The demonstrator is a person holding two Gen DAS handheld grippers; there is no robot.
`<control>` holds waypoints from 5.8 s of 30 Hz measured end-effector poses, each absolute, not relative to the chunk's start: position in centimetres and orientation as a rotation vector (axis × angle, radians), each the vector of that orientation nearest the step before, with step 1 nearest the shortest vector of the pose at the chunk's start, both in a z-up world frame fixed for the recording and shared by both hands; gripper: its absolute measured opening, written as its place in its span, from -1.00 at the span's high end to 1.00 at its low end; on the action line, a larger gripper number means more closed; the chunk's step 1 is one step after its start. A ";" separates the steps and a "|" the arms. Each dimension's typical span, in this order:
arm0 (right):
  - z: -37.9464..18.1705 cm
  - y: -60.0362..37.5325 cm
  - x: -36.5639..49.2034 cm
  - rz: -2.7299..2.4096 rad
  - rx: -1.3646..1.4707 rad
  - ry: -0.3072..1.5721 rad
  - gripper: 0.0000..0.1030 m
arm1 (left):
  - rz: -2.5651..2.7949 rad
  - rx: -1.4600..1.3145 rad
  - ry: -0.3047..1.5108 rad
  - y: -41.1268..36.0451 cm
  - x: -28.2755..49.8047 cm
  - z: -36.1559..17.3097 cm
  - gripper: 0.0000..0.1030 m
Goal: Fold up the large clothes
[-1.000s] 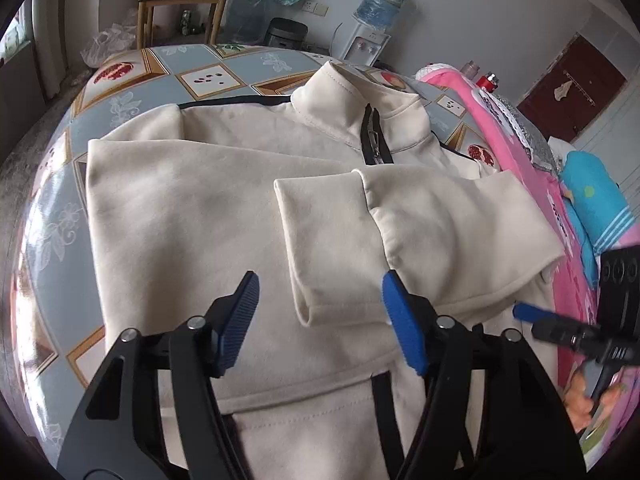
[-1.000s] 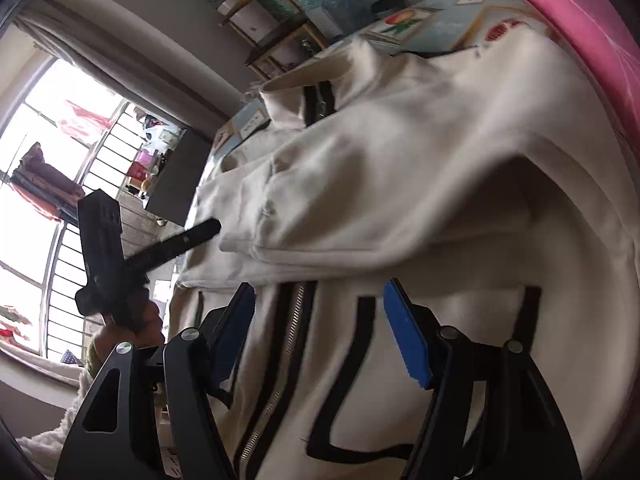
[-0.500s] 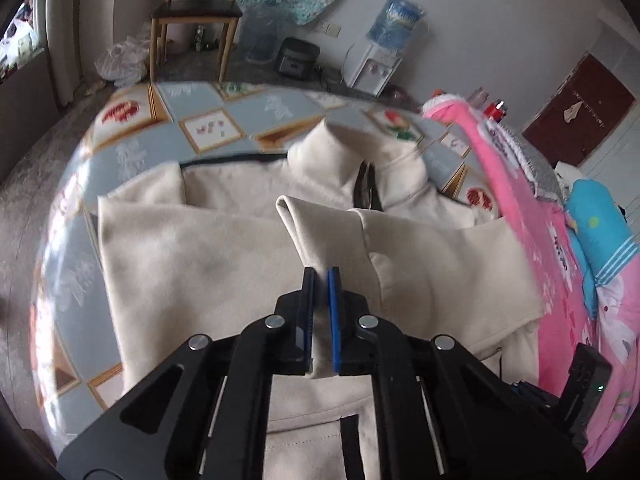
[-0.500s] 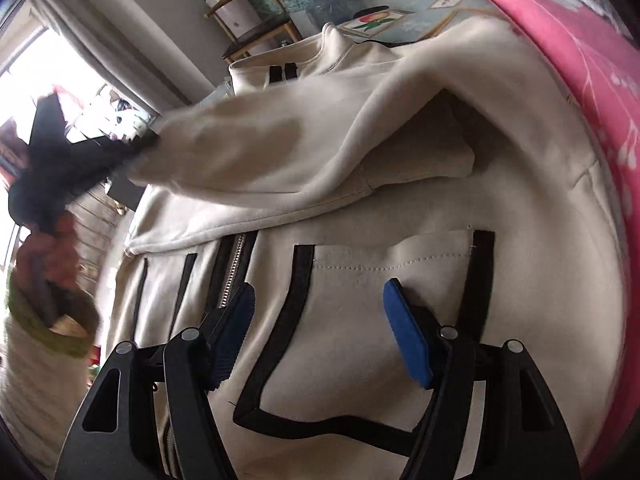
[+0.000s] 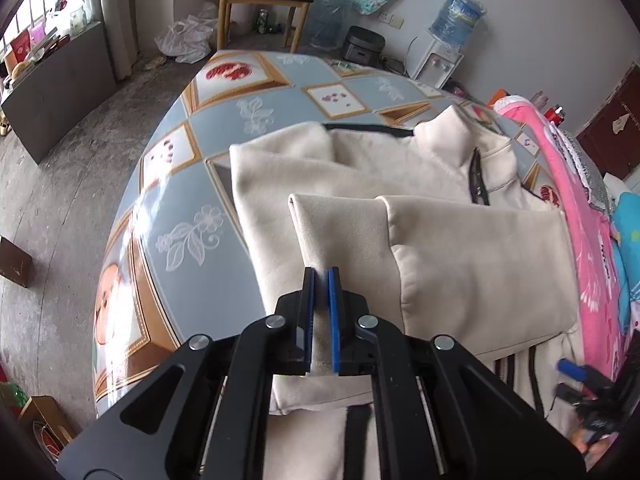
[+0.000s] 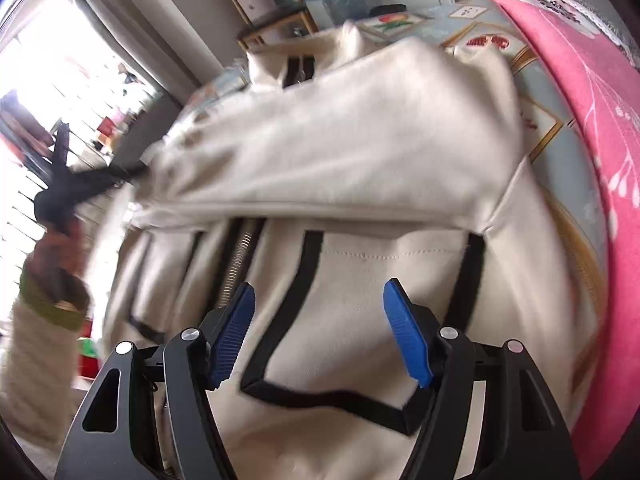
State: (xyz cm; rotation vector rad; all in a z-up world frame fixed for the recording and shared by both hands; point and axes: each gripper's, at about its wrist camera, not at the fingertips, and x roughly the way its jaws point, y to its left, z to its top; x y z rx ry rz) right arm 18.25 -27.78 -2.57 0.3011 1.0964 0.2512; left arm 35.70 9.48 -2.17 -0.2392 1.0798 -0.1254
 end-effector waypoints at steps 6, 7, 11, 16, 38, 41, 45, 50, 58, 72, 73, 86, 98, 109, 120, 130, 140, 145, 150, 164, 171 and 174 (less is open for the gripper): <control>1.0 -35.6 21.3 0.208 0.591 1.016 -0.27 | -0.113 -0.192 1.082 9.3 35.8 -3.6 0.88; 0.9 -36.9 22.3 0.163 0.624 1.027 -0.27 | -0.113 -0.182 1.081 9.2 35.9 -3.7 0.88; -0.9 -41.1 26.9 0.043 0.701 1.060 -0.27 | -0.119 -0.183 1.078 9.3 35.8 -3.9 0.88; -3.4 -41.6 32.1 -0.061 0.607 1.093 -0.13 | -0.125 -0.167 1.074 9.3 35.8 -4.2 0.87; -3.0 -42.5 33.0 -0.145 0.472 0.992 0.56 | -0.106 -0.056 1.001 9.4 35.7 -3.8 0.83; -0.6 -41.8 31.0 -0.139 0.422 0.946 0.01 | -0.075 -0.088 0.952 10.5 35.0 -2.3 0.83; 1.8 -38.6 28.1 -0.023 0.339 0.930 -0.02 | -0.127 -0.121 0.861 10.5 33.9 0.7 0.84; 0.5 -33.3 26.5 0.113 0.208 1.013 -0.02 | -0.215 -0.055 0.959 6.8 34.5 -0.7 0.73; -2.2 -29.6 25.5 0.036 0.003 1.130 -0.04 | -0.155 -0.055 1.030 6.7 33.4 -2.8 0.65; 1.1 -32.5 12.2 -0.003 0.286 1.055 -0.46 | -0.088 -0.130 1.031 11.9 20.6 -0.9 0.24; 1.0 -32.9 11.1 -0.021 0.301 1.057 -0.46 | -0.079 -0.139 1.038 12.5 19.5 -1.1 0.24; -2.9 -36.9 2.4 -0.023 0.582 1.097 -0.46 | -0.149 -0.370 1.103 15.4 10.6 -5.3 0.24; -3.2 -34.7 -2.7 -0.019 0.572 1.095 -0.31 | -0.221 -0.461 1.093 14.5 7.5 -6.2 0.42; -4.6 -33.0 -3.4 -0.052 0.554 1.090 0.77 | -0.178 -0.480 1.058 14.1 6.3 -6.9 0.88; 5.7 -32.7 -7.1 -0.095 0.416 0.920 0.90 | -0.246 -0.296 0.924 14.1 3.9 4.5 0.93; 0.0 -34.1 -6.0 -0.082 0.501 1.071 0.90 | -0.226 -0.266 1.117 14.5 4.6 -2.5 0.92; -3.0 -34.4 -6.1 -0.087 0.535 1.155 0.01 | -0.252 -0.351 1.208 15.3 3.6 -5.9 0.80; -3.0 -34.4 -5.5 -0.086 0.527 1.145 0.01 | -0.244 -0.367 1.249 15.0 3.4 -7.4 0.76; -3.1 -34.5 -5.5 -0.081 0.524 1.139 0.01 | -0.251 -0.409 1.269 15.0 3.0 -8.3 0.47; -3.2 -33.8 -6.5 -0.061 0.513 1.110 0.51 | -0.277 -0.416 1.228 14.4 2.6 -8.0 0.85; -1.1 -33.7 -6.7 -0.021 0.550 1.037 0.88 | -0.373 -0.449 1.099 14.4 1.6 -2.6 0.92; 0.8 -34.0 -5.9 0.021 0.580 0.981 0.89 | -0.434 -0.573 1.030 15.2 2.5 0.0 0.92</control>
